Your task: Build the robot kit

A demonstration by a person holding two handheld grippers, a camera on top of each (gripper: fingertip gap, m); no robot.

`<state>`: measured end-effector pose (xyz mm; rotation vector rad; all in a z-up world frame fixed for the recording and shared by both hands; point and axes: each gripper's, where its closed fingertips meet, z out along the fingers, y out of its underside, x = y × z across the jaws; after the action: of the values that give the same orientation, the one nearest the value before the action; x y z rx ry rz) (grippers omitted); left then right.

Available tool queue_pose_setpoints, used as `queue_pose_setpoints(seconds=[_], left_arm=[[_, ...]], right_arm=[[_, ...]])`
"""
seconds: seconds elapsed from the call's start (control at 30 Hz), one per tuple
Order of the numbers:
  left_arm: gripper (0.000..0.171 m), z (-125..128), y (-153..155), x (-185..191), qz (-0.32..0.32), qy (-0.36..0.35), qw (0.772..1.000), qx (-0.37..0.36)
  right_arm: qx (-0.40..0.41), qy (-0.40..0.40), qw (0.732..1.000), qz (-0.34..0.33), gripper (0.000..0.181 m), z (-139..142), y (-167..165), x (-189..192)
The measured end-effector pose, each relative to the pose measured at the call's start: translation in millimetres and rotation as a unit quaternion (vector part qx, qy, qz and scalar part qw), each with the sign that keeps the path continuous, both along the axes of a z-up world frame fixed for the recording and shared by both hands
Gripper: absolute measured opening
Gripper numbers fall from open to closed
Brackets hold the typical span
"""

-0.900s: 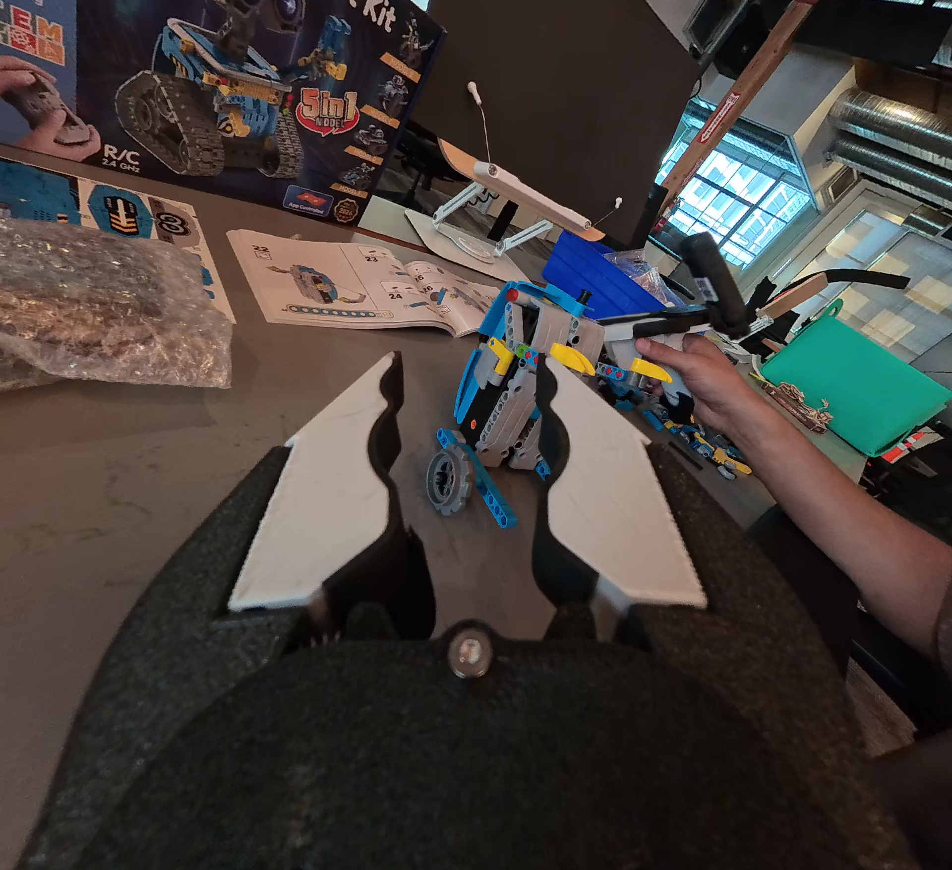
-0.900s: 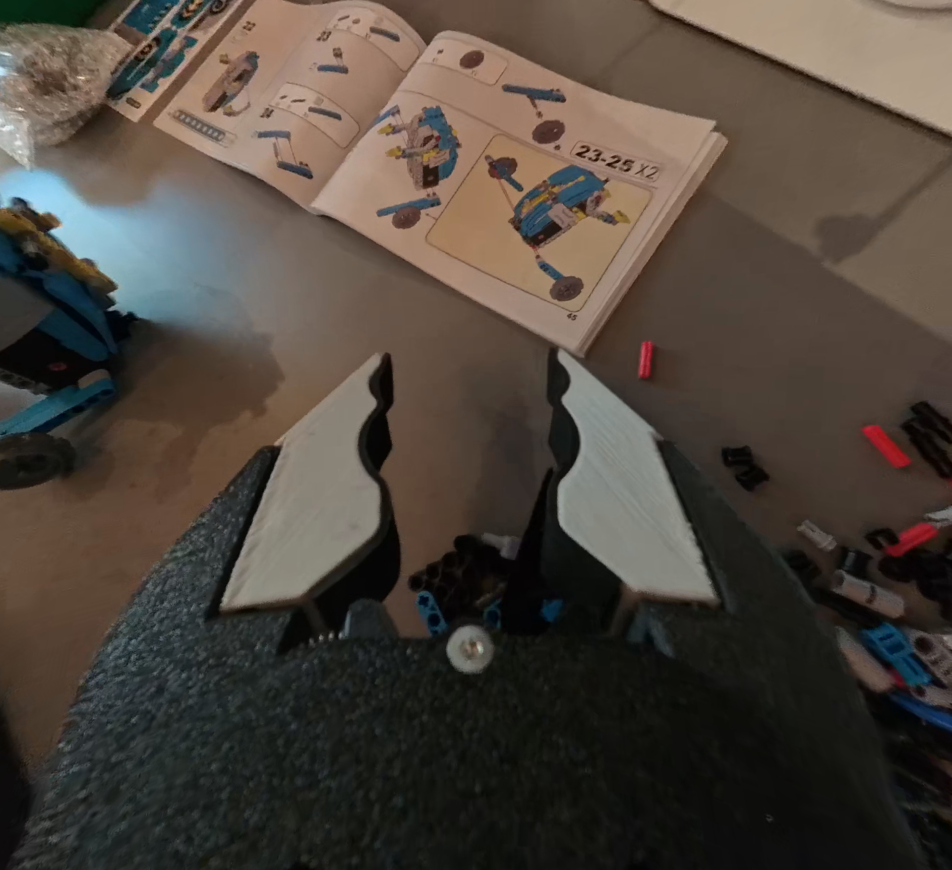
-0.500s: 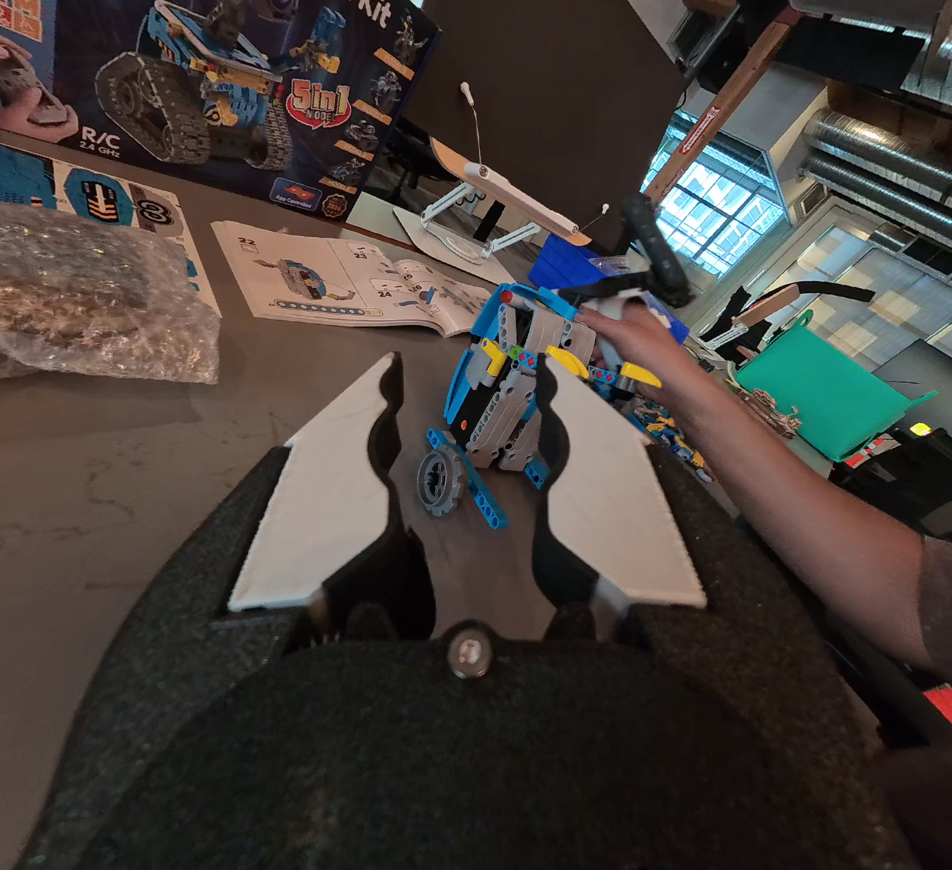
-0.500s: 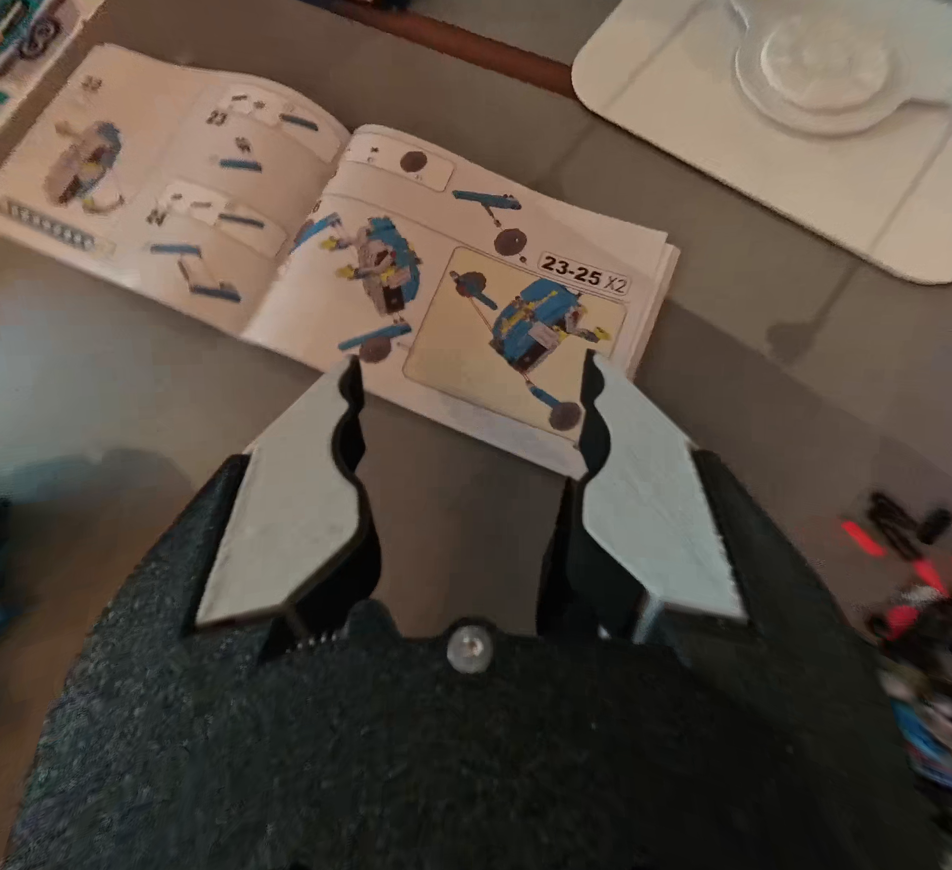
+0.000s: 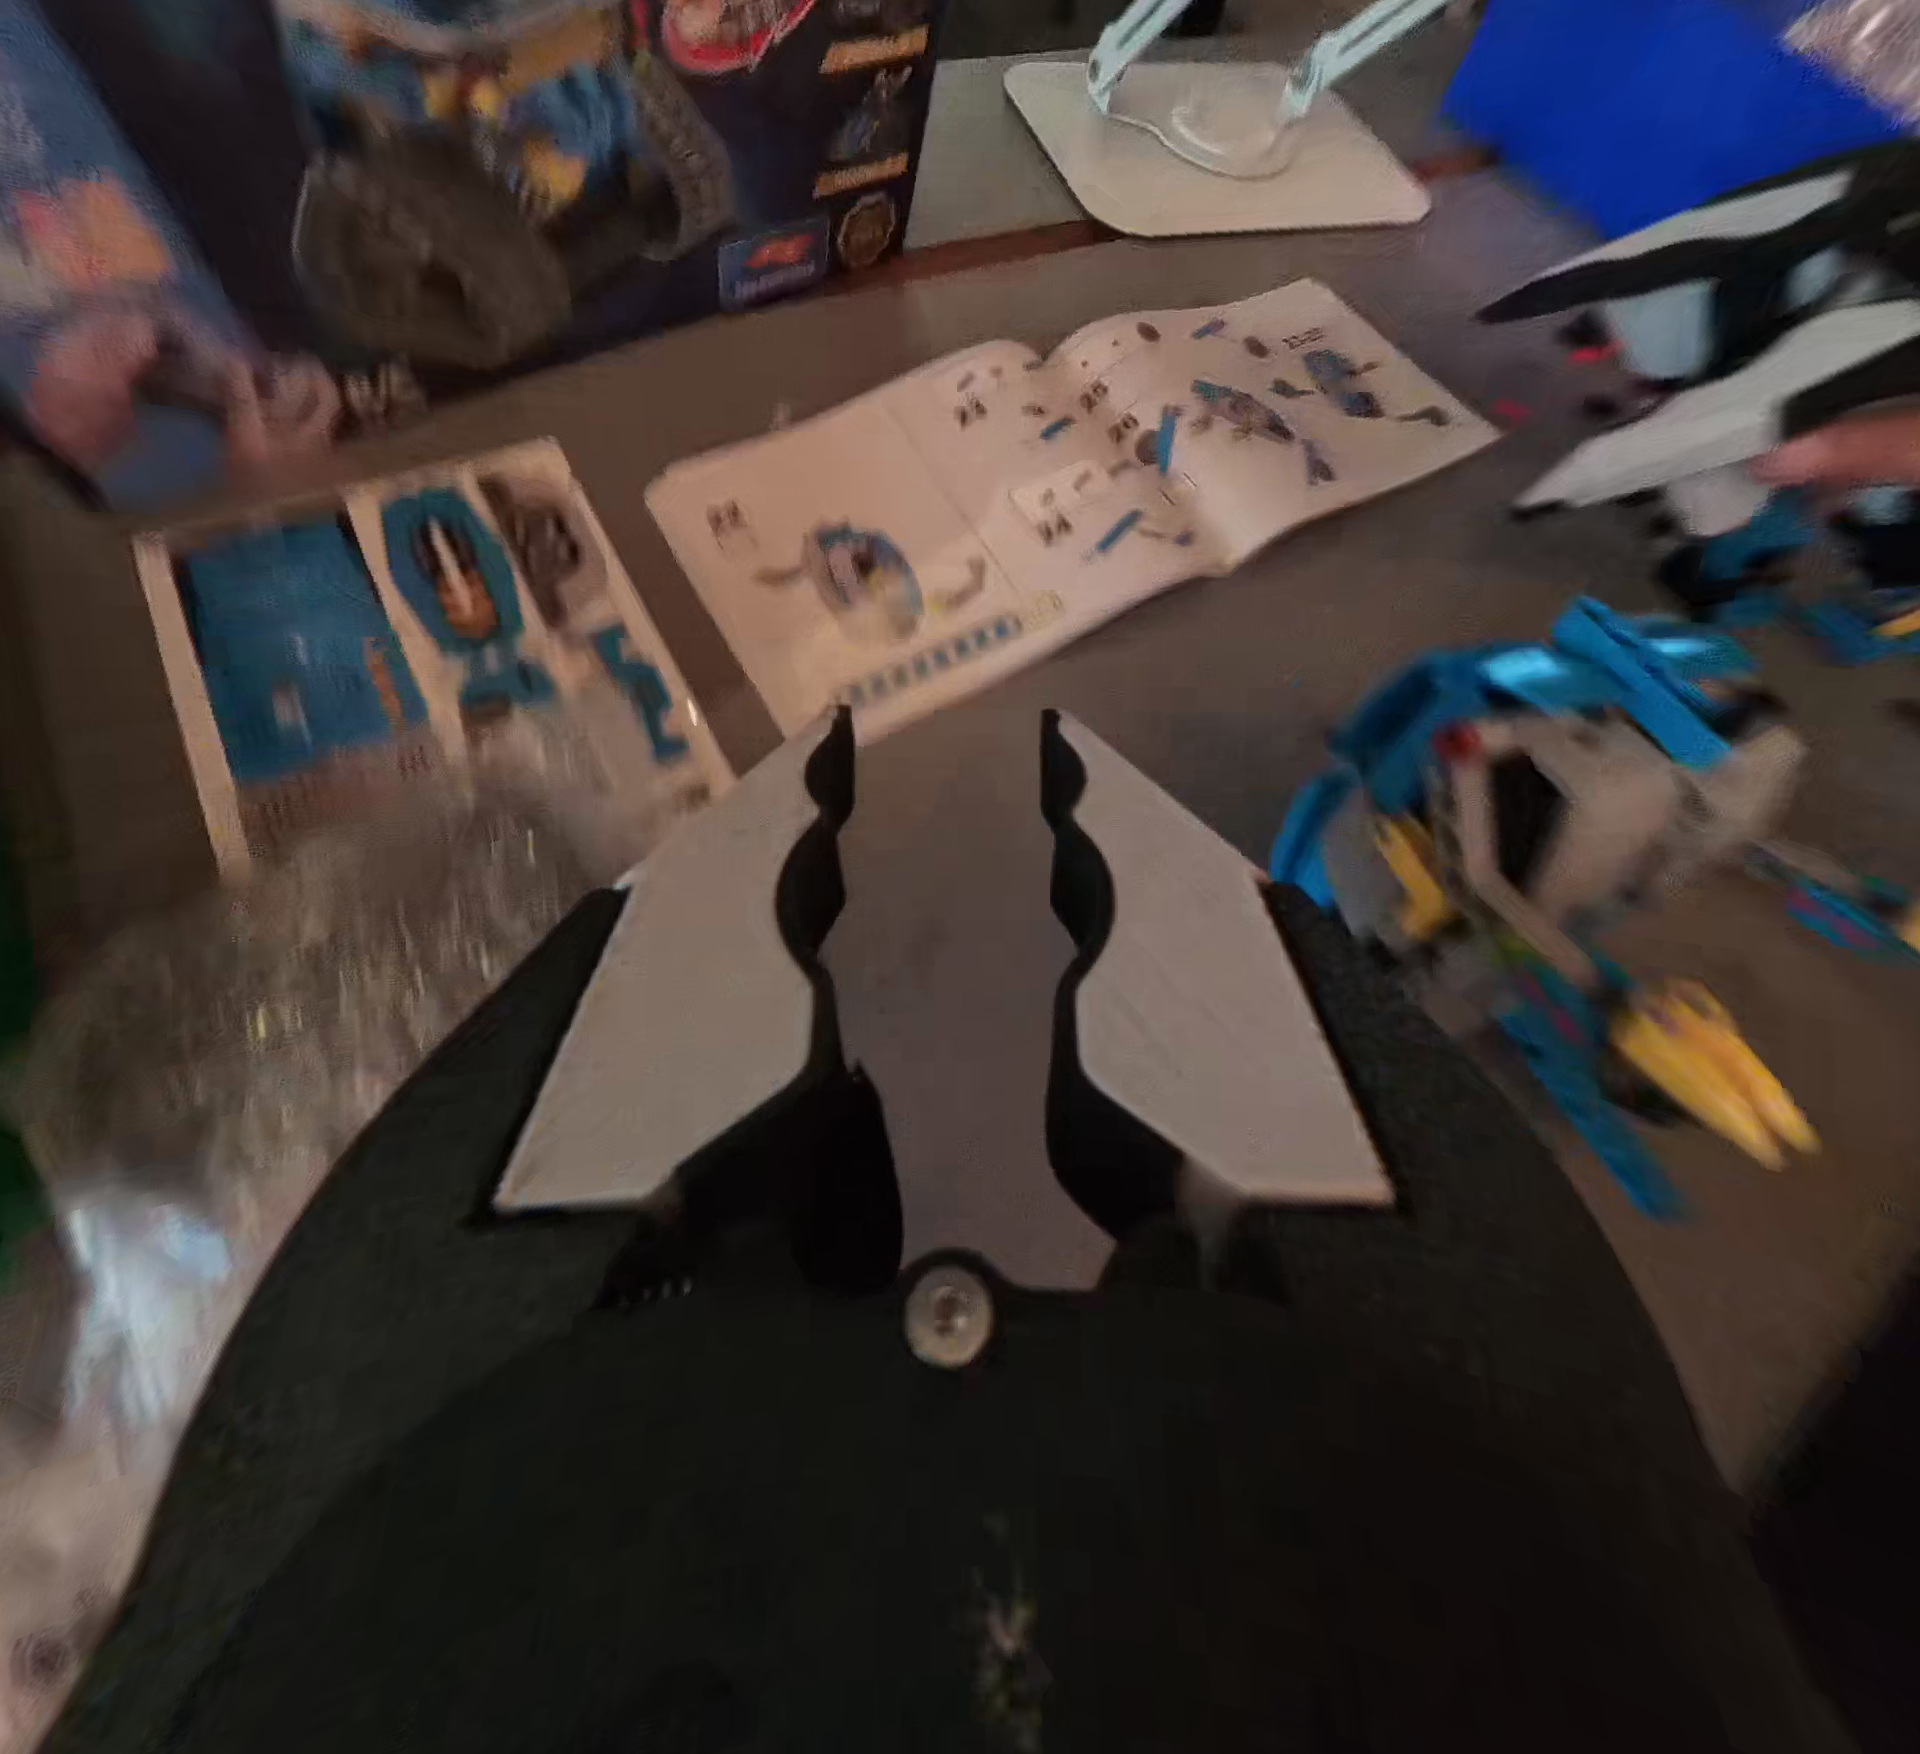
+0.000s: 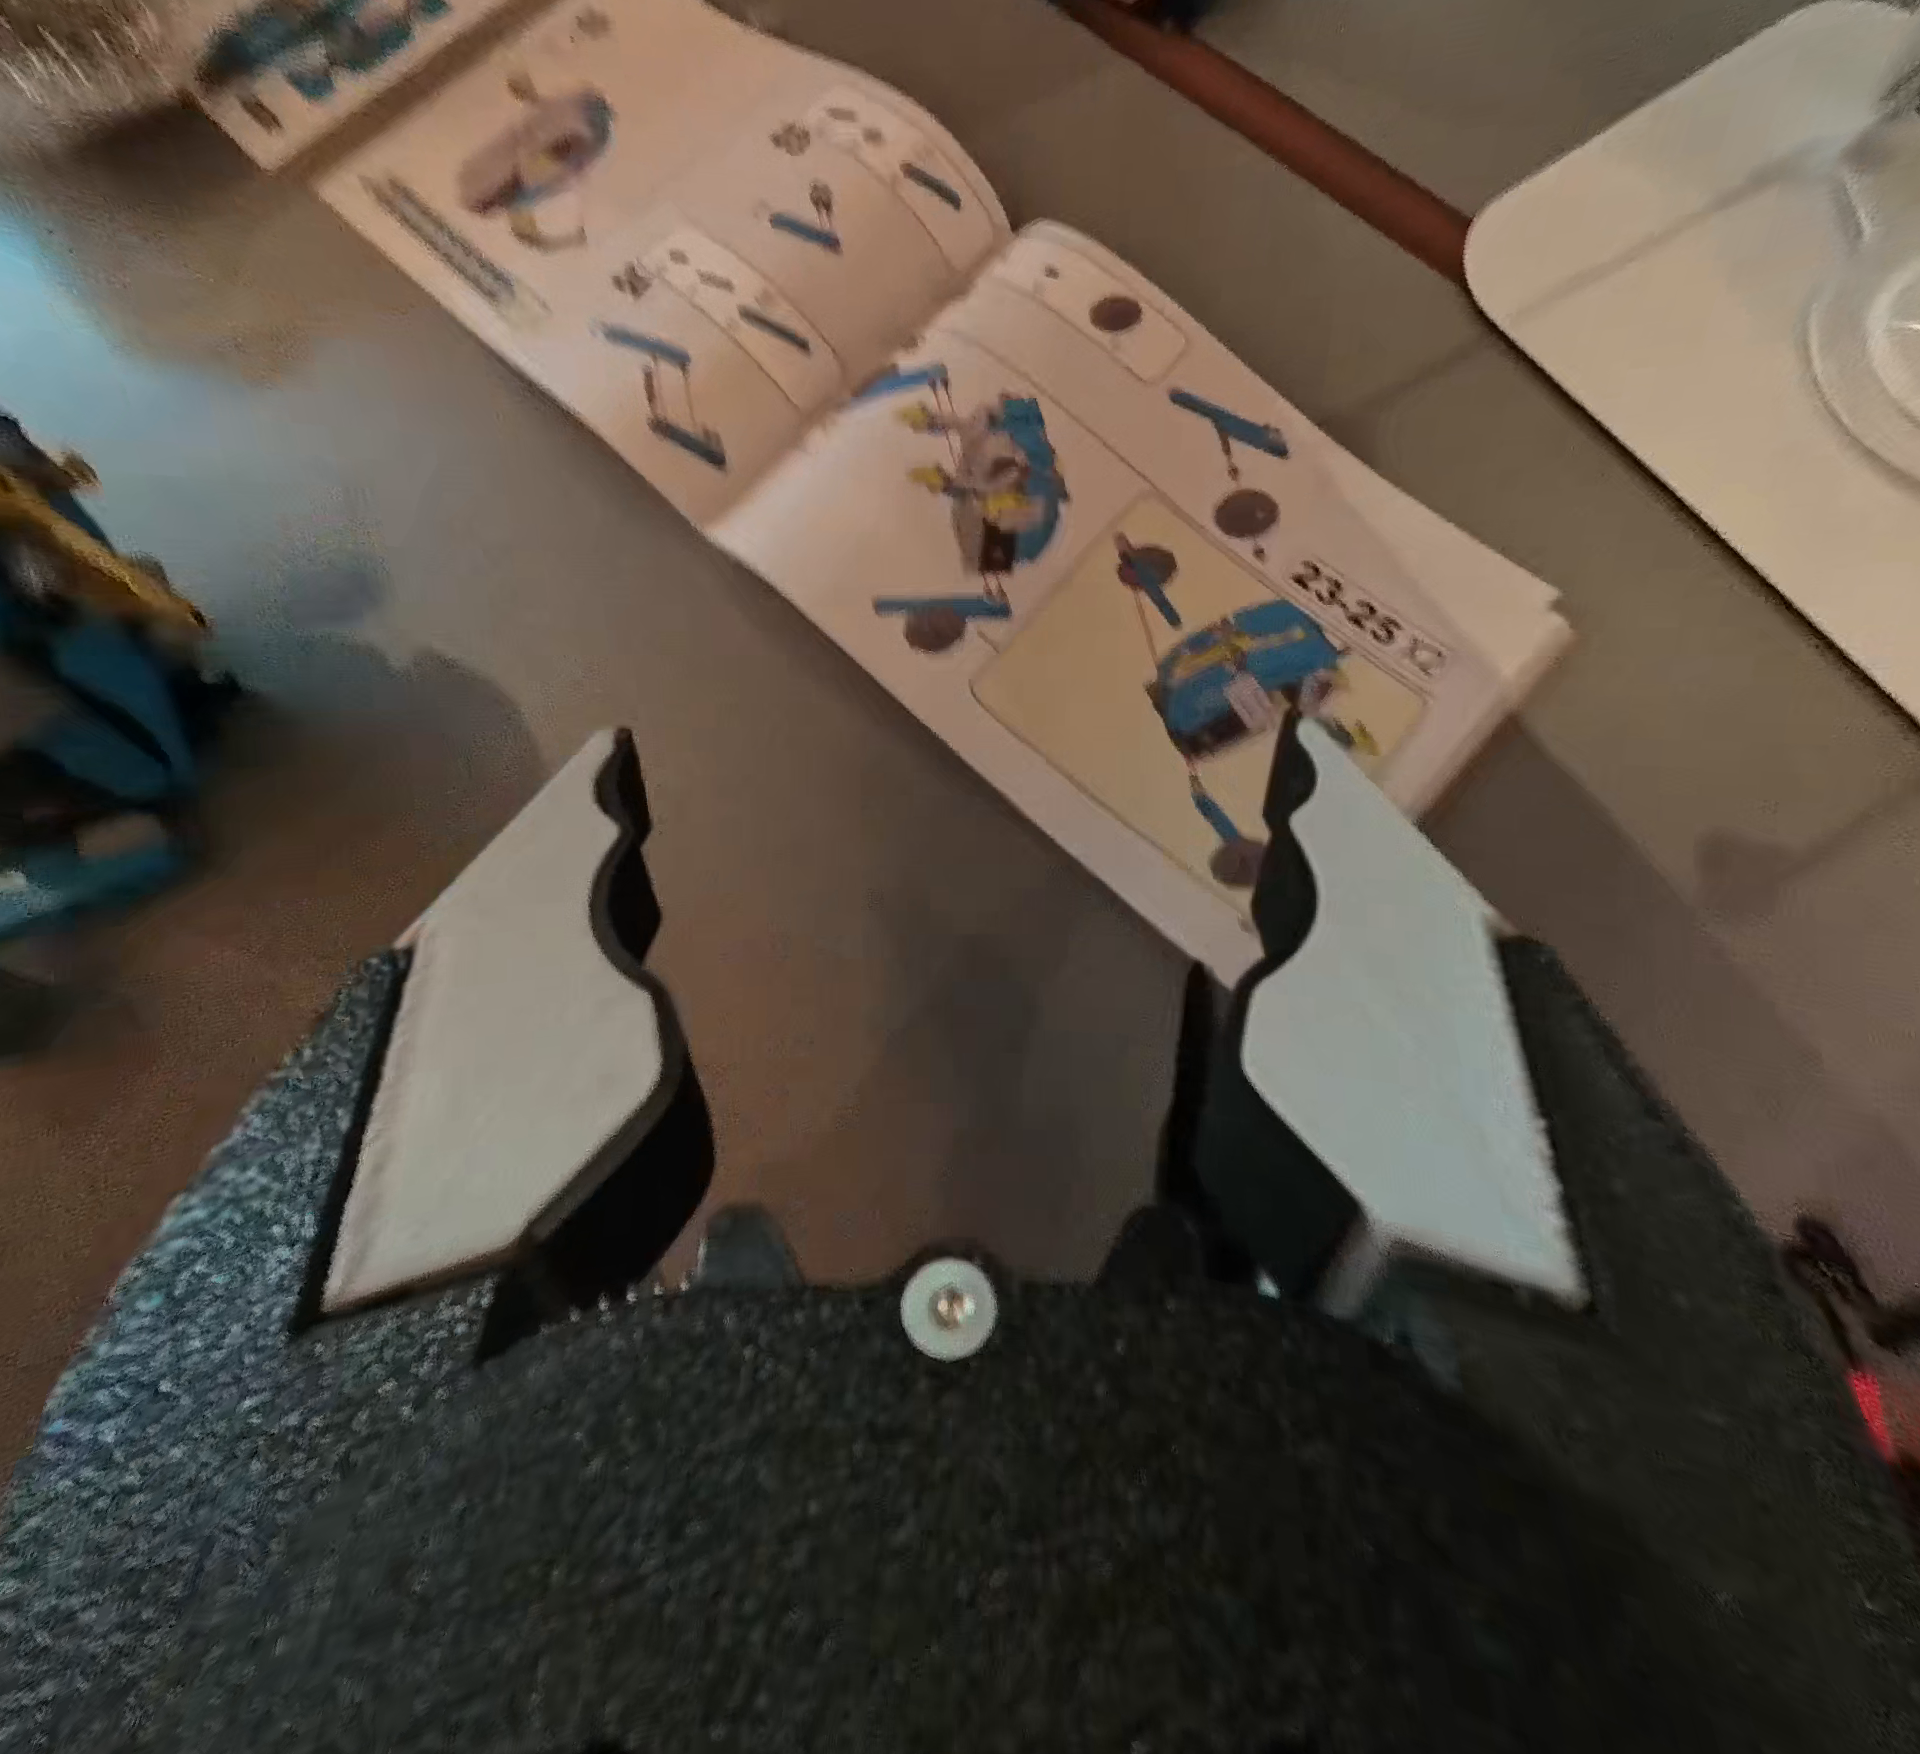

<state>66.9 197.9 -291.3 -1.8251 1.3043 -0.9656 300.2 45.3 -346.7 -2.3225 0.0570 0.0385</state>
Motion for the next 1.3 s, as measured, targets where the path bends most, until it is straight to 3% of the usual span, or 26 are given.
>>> queue_pose_setpoints(seconds=[0.03,0.07,0.13,0.23,0.33,0.53,0.83,1.07,1.13,1.3], left_arm=[[0.025,2,5,22,-0.013,0.008,0.999,0.037],[0.003,9,10,47,-0.026,-0.003,0.997,0.079],[0.000,12,23,94,-0.029,-0.002,0.987,0.157],[0.000,-19,7,156,-0.112,0.045,0.984,0.133],[0.000,-57,-6,183,-0.159,0.088,0.976,0.122],[0.000,-98,-9,180,-0.183,0.125,0.965,0.141],[0.000,-99,-11,184,-0.183,0.118,0.967,0.132],[0.001,-94,-12,183,-0.191,0.108,0.971,0.099],[0.032,-82,-15,185,-0.202,0.078,0.974,0.074],[0.066,-46,-31,180,-0.256,0.011,0.966,0.030]], right_arm=[[-0.005,-0.002,1.000,0.000,0.119,-2,-7,1],[0.000,0.003,1.000,0.006,0.122,-1,-10,0],[0.008,0.011,1.000,0.015,0.123,-4,-10,-1],[-0.028,0.004,0.999,0.021,0.133,-21,-10,-2],[-0.040,0.019,0.999,0.022,0.138,-30,-7,-6],[-0.069,0.039,0.997,0.008,0.143,-45,-9,2],[-0.094,0.010,0.995,0.037,0.141,-51,1,-15],[-0.035,0.050,0.995,0.073,0.137,-34,33,-42],[-0.024,0.054,0.995,0.081,0.137,-31,43,-48],[0.028,0.045,0.993,0.105,0.130,-19,62,-63]])
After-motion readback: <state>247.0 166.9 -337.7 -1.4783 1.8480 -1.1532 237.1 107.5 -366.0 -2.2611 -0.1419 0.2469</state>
